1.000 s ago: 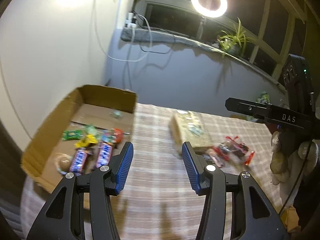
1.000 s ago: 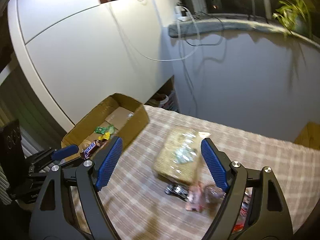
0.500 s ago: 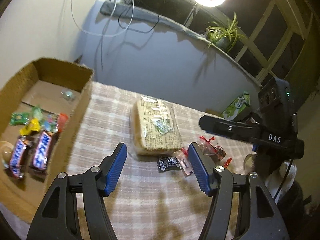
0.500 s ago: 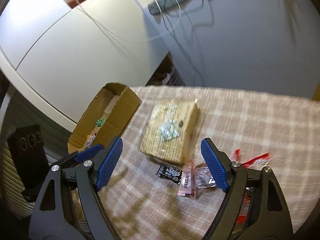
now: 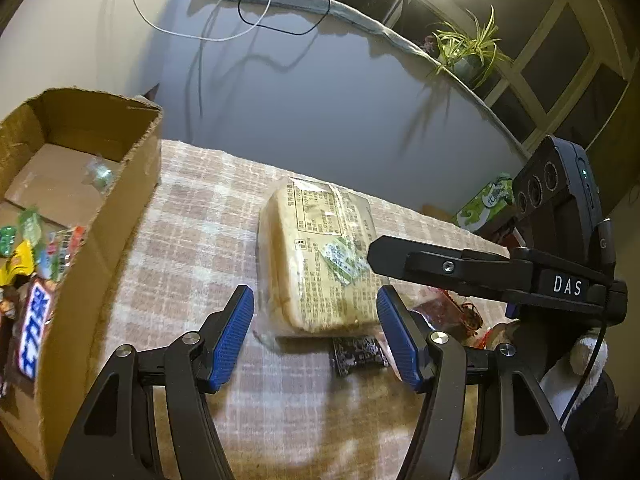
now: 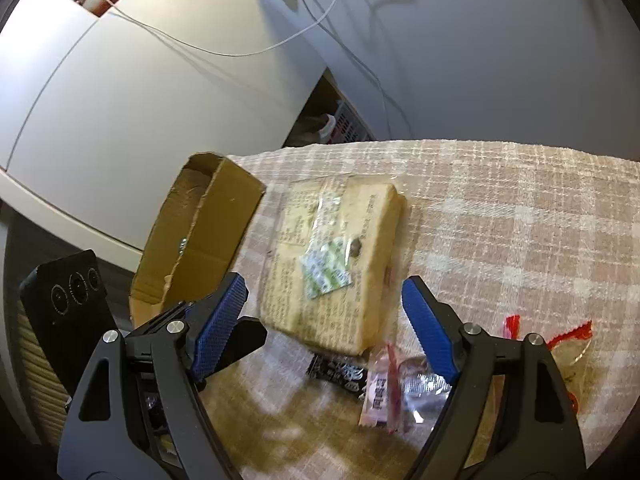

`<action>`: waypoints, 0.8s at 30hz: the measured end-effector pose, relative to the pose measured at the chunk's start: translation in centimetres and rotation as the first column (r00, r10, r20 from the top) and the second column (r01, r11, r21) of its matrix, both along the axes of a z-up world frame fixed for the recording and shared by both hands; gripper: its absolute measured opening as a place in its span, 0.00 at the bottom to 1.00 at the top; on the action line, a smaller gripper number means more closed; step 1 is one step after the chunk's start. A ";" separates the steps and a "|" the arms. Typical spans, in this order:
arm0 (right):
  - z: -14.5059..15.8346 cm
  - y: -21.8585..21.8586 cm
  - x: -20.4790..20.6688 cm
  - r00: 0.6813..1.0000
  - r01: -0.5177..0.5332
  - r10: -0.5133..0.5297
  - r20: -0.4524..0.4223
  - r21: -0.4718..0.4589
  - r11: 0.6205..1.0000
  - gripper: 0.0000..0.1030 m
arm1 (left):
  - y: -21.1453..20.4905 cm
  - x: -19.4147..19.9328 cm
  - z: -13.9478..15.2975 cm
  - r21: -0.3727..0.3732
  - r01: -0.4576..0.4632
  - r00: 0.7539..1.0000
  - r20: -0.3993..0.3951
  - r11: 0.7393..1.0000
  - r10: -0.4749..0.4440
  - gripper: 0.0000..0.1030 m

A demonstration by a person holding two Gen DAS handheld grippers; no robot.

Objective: Organize snacks
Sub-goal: 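Close both tools on opposite sides of the wrapped bread block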

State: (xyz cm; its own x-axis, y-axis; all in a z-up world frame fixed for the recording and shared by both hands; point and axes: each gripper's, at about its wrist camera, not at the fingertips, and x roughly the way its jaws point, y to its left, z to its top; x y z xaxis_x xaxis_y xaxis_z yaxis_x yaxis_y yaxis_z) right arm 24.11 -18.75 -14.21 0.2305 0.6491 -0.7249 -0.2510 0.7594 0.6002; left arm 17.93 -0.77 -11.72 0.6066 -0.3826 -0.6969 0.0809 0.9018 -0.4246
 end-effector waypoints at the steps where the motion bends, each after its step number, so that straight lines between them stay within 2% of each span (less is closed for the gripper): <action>1: -0.1 0.0 0.1 1.000 0.003 -0.003 -0.007 0.002 1.000 0.81 | 0.0 0.2 -0.1 -0.007 0.002 1.000 -0.005 1.000 -0.002 0.62; 7: -1.1 0.6 0.4 0.999 0.002 -0.002 -0.048 0.008 1.000 0.79 | -0.2 0.9 -0.9 -0.014 0.026 0.999 -0.026 1.000 -0.026 0.59; 9: -1.2 0.7 0.5 0.999 -0.001 0.001 -0.050 0.001 1.000 0.75 | -0.2 0.8 -1.0 -0.007 0.029 0.999 -0.026 1.000 -0.029 0.59; 12: -1.3 1.0 0.7 0.999 -0.001 0.000 -0.054 -0.018 1.000 0.68 | -0.2 0.8 -1.1 0.004 0.036 0.999 -0.024 0.999 -0.035 0.50; 17: -1.5 0.8 0.8 0.998 0.007 -0.008 -0.062 -0.025 1.000 0.56 | -0.7 0.8 -0.8 0.034 0.047 0.999 -0.011 0.998 -0.047 0.47; 24: -0.6 1.2 0.4 0.999 0.002 -0.004 -0.037 -0.034 0.999 0.52 | -1.1 0.4 0.1 0.056 0.048 0.999 0.014 0.997 -0.049 0.45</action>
State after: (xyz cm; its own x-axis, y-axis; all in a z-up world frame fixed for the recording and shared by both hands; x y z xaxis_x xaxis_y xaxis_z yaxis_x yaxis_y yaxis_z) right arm 24.52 -17.55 -14.85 0.2049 0.6230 -0.7549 -0.2265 0.7805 0.5827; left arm 18.33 -1.88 -11.63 0.5993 -0.3729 -0.7084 0.1315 0.9187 -0.3724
